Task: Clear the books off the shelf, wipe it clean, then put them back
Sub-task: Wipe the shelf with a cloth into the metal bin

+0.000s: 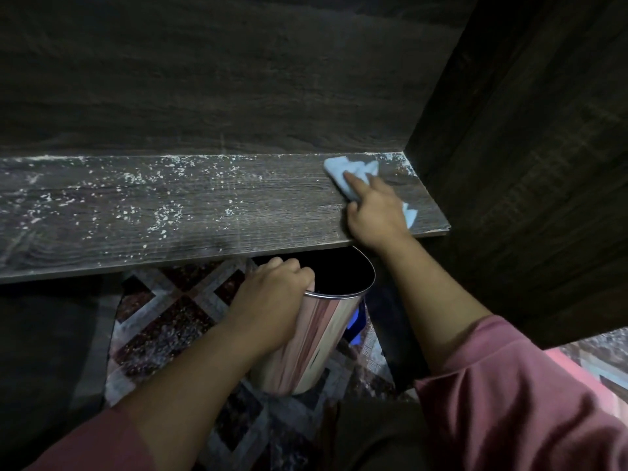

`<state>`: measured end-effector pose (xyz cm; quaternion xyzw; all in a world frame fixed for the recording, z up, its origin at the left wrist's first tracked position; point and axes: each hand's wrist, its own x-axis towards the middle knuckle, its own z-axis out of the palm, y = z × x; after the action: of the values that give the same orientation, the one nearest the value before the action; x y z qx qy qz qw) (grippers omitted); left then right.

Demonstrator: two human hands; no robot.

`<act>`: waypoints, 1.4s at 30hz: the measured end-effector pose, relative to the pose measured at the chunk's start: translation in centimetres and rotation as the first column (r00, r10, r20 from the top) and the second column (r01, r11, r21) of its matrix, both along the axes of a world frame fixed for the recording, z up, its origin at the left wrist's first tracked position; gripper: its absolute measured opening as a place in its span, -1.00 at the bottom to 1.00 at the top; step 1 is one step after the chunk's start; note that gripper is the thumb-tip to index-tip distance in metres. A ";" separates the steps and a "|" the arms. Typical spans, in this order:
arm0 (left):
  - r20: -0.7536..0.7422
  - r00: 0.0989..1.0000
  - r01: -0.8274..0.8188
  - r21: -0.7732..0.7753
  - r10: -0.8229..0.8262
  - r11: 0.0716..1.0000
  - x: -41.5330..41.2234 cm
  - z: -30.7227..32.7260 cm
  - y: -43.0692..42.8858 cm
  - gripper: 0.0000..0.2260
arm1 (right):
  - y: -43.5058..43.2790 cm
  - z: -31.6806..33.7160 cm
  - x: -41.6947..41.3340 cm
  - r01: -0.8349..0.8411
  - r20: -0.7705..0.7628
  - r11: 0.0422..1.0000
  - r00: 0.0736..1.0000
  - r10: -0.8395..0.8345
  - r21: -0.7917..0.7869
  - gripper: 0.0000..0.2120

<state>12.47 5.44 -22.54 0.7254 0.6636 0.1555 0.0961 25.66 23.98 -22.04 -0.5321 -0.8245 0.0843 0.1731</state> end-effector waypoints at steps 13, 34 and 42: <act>0.026 1.000 -0.014 0.028 0.013 0.999 -0.3 -0.2 -0.3 -0.71 | 5.3 1.0 2.0 0.255 0.023 0.945 0.964 -0.265 0.206 -0.42; 0.053 0.998 -0.019 -0.034 0.021 0.999 -0.8 0.0 -0.4 -0.70 | 7.2 2.3 0.7 0.382 0.045 0.909 0.918 -0.394 0.168 -0.46; 0.023 0.999 -0.033 -0.034 0.034 0.999 -1.1 0.0 -0.3 -0.73 | 7.0 3.1 -1.1 0.315 0.179 0.930 0.942 -0.283 -0.189 -0.36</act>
<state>11.34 5.11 -22.51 0.7106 0.6769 0.1546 0.1136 24.51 30.99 -18.97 -0.6720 -0.7302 0.1058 0.0634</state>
